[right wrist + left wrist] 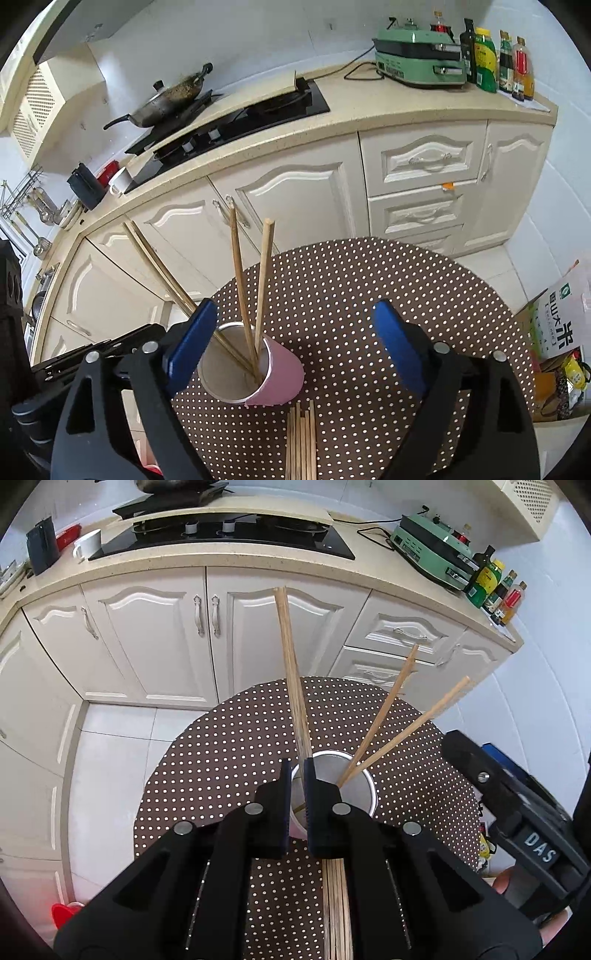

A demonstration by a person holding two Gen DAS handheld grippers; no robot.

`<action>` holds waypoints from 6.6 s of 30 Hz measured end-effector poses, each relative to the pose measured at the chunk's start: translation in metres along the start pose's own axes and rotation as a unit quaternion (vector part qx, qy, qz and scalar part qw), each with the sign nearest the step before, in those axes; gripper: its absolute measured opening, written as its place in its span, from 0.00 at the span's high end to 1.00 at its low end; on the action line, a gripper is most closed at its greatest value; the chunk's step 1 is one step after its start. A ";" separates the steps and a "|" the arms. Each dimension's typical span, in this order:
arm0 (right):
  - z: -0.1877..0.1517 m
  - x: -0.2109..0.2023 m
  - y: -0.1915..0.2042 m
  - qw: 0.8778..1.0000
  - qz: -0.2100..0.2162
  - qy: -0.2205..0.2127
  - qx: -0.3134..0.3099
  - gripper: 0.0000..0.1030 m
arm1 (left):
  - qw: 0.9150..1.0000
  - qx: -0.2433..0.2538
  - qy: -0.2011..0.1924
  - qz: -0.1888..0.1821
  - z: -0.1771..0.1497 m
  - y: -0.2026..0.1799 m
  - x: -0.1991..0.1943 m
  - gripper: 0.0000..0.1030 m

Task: Organize utensils
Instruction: 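Withdraw both open grippers from the cup back to the chopstick row, then grasp a chopstick with the right gripper while the left gripper grasps another, then lift both held chopsticks up toward the pink cup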

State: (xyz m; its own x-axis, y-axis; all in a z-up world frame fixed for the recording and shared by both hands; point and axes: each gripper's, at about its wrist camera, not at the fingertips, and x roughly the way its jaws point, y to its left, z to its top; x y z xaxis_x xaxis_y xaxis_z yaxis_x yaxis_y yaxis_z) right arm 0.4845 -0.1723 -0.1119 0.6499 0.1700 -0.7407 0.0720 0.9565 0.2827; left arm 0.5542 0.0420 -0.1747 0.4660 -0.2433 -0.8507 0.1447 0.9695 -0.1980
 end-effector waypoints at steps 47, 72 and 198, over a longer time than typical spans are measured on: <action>-0.081 -0.051 -0.037 0.999 0.002 0.036 0.009 0.08 | 0.998 0.012 -0.035 0.050 -0.108 -0.014 -0.073 0.31; -0.177 -0.021 -0.054 0.998 -0.003 0.056 -0.036 0.12 | 0.998 0.021 0.057 0.019 -0.193 -0.010 -0.001 0.30; -0.035 -0.052 -0.041 0.989 0.104 -0.088 0.053 0.96 | 0.997 -0.014 -0.058 0.051 -0.066 -0.032 -0.039 0.94</action>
State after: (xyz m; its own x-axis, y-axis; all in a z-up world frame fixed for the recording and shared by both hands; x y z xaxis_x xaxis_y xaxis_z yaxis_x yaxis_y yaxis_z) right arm 0.4213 -0.2121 -0.1062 0.7802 0.3082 -0.5443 -0.0048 0.8731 0.4875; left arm 0.4738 0.0223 -0.1671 0.5755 -0.1432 -0.8052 0.0678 0.9895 -0.1276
